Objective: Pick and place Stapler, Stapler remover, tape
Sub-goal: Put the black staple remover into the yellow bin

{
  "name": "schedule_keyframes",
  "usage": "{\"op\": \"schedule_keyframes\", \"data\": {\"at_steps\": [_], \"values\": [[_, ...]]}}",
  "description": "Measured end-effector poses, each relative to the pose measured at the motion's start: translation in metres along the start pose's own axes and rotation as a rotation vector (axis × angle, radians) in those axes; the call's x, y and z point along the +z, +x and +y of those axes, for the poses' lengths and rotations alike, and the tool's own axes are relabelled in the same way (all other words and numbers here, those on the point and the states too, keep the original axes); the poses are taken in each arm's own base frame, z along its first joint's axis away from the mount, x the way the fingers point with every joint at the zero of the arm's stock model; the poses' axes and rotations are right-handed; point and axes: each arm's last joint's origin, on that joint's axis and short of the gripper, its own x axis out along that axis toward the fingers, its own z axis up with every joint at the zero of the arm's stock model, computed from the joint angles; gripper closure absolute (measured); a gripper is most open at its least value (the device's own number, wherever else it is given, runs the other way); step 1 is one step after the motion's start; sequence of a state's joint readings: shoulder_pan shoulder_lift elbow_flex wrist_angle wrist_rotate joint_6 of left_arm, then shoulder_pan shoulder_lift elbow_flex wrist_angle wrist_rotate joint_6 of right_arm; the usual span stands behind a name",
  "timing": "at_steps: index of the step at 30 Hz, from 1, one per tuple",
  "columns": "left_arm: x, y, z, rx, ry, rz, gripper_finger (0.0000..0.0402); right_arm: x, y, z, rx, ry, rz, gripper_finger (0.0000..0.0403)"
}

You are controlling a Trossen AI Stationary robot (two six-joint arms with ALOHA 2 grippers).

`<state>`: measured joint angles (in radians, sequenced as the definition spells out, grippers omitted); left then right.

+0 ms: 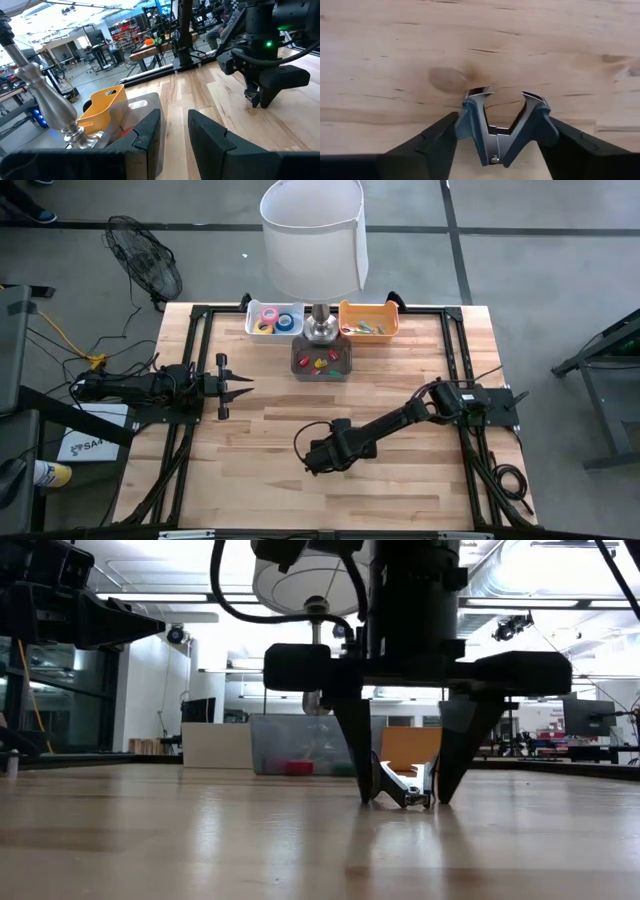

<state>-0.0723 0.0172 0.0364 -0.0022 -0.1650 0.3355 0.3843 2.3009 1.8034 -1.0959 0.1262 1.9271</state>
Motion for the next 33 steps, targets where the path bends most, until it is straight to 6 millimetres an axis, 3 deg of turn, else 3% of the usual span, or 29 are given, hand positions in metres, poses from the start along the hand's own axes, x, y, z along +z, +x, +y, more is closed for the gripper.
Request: {"op": "schedule_keyframes", "data": {"at_steps": [16, 20, 27, 33], "values": [[0.000, 0.000, 0.000, 0.000, 0.000, 0.000, 0.0305, 0.023, 0.002, 0.008, -0.009, -0.261, 0.041, 0.0295], [0.000, 0.000, 0.000, 0.000, 0.000, 0.000, 0.0305, 0.035, -0.003, 0.005, -0.046, -0.343, 0.035, 0.0311], [0.000, 0.000, 0.000, 0.000, 0.000, 0.000, 0.0305, 0.086, -0.045, -0.009, -0.116, -0.486, -0.105, 0.0304], [0.000, 0.000, 0.000, 0.000, 0.000, 0.000, 0.0305, 0.155, -0.093, -0.031, -0.228, -0.677, -0.336, 0.0304]]}}
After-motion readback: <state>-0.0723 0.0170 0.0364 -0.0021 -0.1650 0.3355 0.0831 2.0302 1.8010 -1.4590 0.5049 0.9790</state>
